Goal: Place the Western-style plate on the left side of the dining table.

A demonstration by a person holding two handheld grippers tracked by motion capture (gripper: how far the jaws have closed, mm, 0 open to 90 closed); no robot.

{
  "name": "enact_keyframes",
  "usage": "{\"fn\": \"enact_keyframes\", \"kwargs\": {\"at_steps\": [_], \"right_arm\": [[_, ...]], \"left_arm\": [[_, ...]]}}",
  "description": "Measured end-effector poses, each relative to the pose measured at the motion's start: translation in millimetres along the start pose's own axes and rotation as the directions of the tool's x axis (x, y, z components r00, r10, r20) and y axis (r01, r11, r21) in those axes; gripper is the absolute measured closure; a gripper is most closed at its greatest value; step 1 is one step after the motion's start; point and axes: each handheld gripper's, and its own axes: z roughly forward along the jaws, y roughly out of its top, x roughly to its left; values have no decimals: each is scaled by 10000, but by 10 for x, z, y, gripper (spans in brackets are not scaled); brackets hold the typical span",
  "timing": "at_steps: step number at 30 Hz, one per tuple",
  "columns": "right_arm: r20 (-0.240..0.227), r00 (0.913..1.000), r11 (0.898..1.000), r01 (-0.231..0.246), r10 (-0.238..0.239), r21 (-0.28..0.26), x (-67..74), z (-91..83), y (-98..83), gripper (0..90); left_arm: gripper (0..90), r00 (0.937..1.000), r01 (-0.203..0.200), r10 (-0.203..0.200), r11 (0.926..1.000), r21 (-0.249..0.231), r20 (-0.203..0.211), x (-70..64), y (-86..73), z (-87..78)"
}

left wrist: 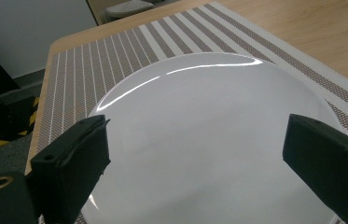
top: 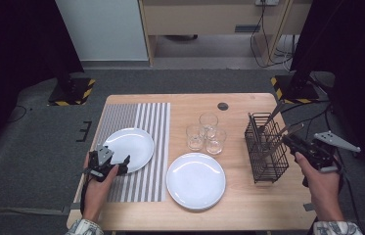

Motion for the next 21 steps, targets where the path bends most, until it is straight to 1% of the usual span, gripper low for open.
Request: {"fn": "enact_keyframes", "kwargs": {"at_steps": [4,9,18,19,21], "right_arm": [[12,10000,9999,82,-82,93,1,50,-13,685],[-27,9999,9999,106,-106,70,-4,66,-7,717],[-49,10000,10000,68,-68,-46,-14,91,-7,765],[-18,10000,10000,27,-27,-62,-19,97,-7,785],[-2,10000,10000,13,-13,-75,-26,98,-9,798]], "left_arm": [[68,10000,-76,77,10000,-10,28,-14,4,-2],[68,9999,-103,103,9999,4,31,-17,3,-1],[68,9999,-93,93,10000,26,43,-15,-4,3],[68,9999,-92,92,9999,44,56,-15,-7,4],[68,9999,-85,85,10000,43,60,-15,-8,3]]}}
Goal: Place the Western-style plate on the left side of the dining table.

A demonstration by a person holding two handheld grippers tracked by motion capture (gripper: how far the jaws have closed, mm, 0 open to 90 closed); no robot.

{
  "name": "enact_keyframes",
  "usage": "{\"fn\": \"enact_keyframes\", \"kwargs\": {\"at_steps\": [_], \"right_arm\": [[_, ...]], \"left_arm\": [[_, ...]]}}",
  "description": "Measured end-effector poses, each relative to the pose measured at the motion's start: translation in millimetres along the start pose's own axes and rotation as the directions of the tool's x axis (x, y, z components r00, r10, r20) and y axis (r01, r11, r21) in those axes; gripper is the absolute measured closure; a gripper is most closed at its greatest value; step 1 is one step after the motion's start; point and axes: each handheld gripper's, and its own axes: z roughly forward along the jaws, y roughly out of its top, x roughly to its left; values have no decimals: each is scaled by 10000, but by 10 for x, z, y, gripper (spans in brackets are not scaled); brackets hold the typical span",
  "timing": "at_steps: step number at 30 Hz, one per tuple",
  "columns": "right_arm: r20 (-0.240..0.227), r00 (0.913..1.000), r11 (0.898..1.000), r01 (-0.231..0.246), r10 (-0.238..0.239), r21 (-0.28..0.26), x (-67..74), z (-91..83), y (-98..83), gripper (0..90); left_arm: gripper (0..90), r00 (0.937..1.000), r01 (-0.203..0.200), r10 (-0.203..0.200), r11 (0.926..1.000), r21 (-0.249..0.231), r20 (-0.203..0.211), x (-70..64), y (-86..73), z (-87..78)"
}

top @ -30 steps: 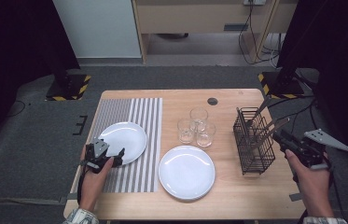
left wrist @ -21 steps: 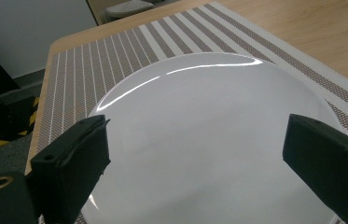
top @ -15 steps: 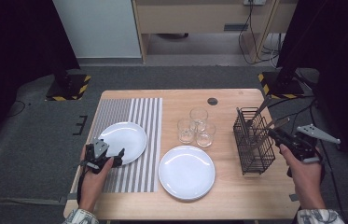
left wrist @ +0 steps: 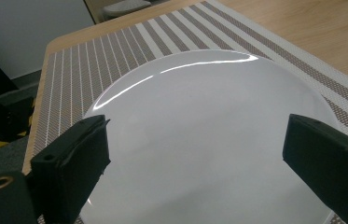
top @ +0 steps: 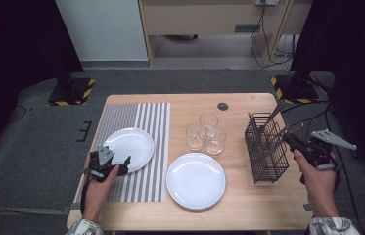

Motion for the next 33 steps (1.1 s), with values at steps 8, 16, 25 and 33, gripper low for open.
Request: {"fn": "enact_keyframes", "kwargs": {"at_steps": [8,16,25,33], "right_arm": [[17,9999,9999,-141,141,-27,7,19,-26,797],[-37,9998,9998,-193,192,-93,10,14,-30,823],[-246,9996,9997,116,-121,-192,60,39,-21,827],[-178,9996,9993,234,-239,-286,95,16,19,832]], "left_arm": [[68,10000,-1,1,10000,11,13,1,-2,-1],[68,10000,3,-3,10000,9,0,7,-5,-4],[68,10000,19,-19,10000,6,-15,15,-8,-6],[68,10000,15,-15,10000,6,-26,17,-9,-7]]}}
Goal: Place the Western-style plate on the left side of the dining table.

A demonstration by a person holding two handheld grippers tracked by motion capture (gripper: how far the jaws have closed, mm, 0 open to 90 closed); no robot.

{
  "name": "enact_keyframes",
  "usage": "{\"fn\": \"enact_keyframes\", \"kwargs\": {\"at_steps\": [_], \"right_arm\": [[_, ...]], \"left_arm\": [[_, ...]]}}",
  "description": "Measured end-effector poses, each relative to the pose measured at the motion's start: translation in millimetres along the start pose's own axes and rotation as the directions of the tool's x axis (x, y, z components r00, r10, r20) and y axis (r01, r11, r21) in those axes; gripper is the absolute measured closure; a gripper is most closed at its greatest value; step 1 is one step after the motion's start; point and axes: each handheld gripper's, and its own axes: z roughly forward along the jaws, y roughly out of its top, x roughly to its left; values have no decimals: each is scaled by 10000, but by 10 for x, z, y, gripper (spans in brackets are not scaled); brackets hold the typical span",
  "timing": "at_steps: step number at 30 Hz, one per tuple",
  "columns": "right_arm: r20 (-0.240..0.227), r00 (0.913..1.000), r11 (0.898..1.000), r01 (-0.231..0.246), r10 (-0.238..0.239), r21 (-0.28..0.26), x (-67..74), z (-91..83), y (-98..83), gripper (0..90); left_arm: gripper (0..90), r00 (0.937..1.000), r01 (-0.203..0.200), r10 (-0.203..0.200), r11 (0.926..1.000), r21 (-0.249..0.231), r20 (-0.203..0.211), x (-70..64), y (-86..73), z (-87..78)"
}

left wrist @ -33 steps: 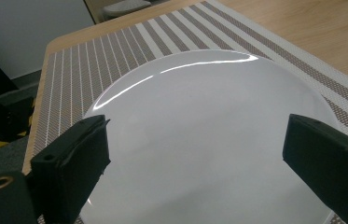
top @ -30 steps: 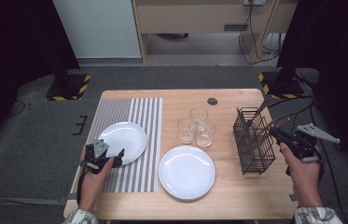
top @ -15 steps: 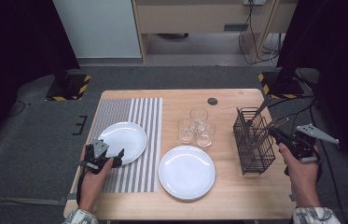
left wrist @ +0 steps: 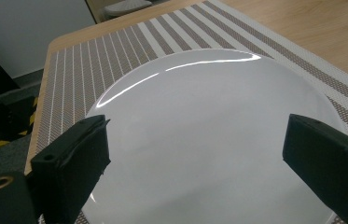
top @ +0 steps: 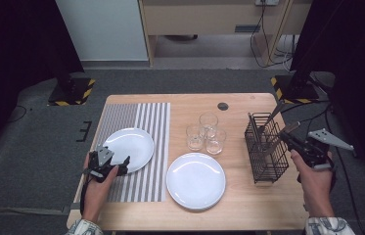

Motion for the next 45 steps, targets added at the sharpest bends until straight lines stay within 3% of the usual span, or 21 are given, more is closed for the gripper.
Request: {"fn": "enact_keyframes", "kwargs": {"at_steps": [7,12,23,33,45], "right_arm": [[-113,9990,9991,430,-430,17,27,3,57,832],[-429,9969,9978,662,-660,42,6,22,35,832],[-1204,9866,9934,1055,-1101,-440,-49,13,-4,832],[-1367,9831,9900,1100,-1214,-884,-48,19,-27,831],[-1139,9846,9889,1237,-1327,-826,-34,13,-1,832]], "left_arm": [[68,10000,1,-2,10000,-69,-38,4,6,-11],[68,9999,22,-23,10000,-96,-103,15,5,-20],[69,10000,-17,16,9999,-133,-87,3,11,-19],[69,10000,-1,0,9999,-155,-80,2,11,-19],[69,10000,4,-6,9998,-187,-88,3,12,-23]]}}
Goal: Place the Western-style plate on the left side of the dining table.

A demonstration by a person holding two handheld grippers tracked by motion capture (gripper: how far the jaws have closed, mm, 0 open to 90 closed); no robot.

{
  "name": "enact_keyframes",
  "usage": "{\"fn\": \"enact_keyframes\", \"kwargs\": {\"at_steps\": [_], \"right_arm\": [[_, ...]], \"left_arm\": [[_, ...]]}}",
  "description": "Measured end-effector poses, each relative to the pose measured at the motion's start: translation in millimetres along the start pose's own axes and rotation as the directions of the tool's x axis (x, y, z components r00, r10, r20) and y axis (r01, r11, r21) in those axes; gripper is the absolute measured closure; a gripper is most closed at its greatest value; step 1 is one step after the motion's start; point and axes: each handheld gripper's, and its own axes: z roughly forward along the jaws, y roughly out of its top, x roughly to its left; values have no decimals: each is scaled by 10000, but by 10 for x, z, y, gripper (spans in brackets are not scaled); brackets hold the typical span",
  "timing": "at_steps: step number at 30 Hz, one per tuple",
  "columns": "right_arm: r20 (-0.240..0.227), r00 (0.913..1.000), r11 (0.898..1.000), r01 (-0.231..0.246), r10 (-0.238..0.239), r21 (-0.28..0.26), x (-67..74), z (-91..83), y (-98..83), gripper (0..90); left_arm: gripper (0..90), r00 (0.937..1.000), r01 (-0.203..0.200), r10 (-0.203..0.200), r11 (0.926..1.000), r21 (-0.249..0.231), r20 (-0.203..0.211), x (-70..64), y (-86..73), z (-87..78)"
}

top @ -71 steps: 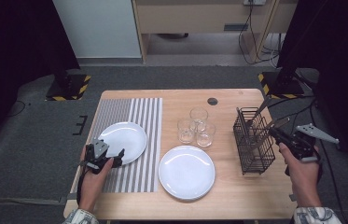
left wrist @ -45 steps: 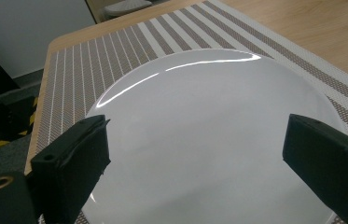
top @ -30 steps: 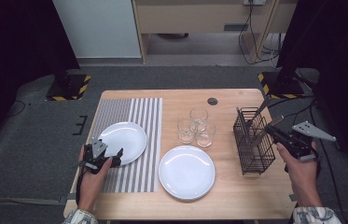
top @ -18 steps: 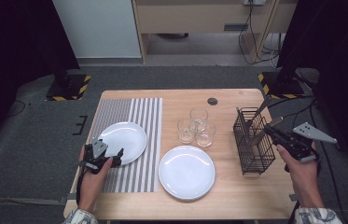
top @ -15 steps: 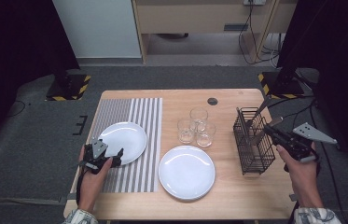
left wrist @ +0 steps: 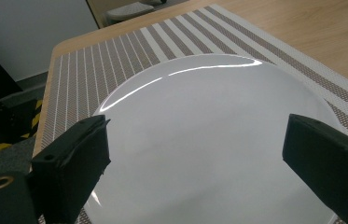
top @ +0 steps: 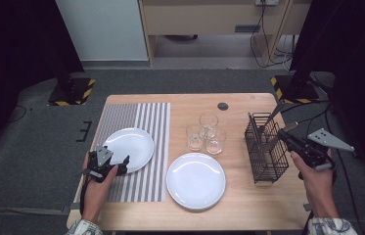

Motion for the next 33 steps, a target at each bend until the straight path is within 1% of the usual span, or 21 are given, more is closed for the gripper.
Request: {"fn": "enact_keyframes", "kwargs": {"at_steps": [5,13,18,24,26,27,28,30,33], "right_arm": [[-116,9999,9999,105,-106,-40,5,7,29,832],[-414,9991,9994,-115,102,-323,-5,8,62,831],[-440,9990,9994,-6,-9,-349,1,18,74,831],[-396,9992,9993,-63,48,-368,17,33,96,831],[-412,9991,9993,43,-58,-359,17,43,103,831],[-388,9992,9993,-29,14,-381,24,51,108,830],[-396,9992,9993,37,-52,-372,21,57,111,831],[-377,9993,9992,-34,19,-403,25,70,119,831],[-403,9992,9992,28,-43,-387,29,85,134,831]], "left_arm": [[69,10000,3,-3,10000,20,13,0,-3,3],[69,10000,8,-8,10000,12,39,-4,-2,4],[69,10000,-1,1,10000,30,50,-8,-3,7],[69,10000,8,-8,10000,23,49,-6,-4,6],[69,10000,13,-13,10000,26,57,-6,-4,6],[69,10000,5,-6,10000,28,55,-7,-4,7],[69,10000,3,-3,10000,28,57,-7,-4,6],[69,10000,8,-8,10000,9,53,-6,-3,4],[69,10000,28,-28,10000,10,44,-2,-5,2]]}}
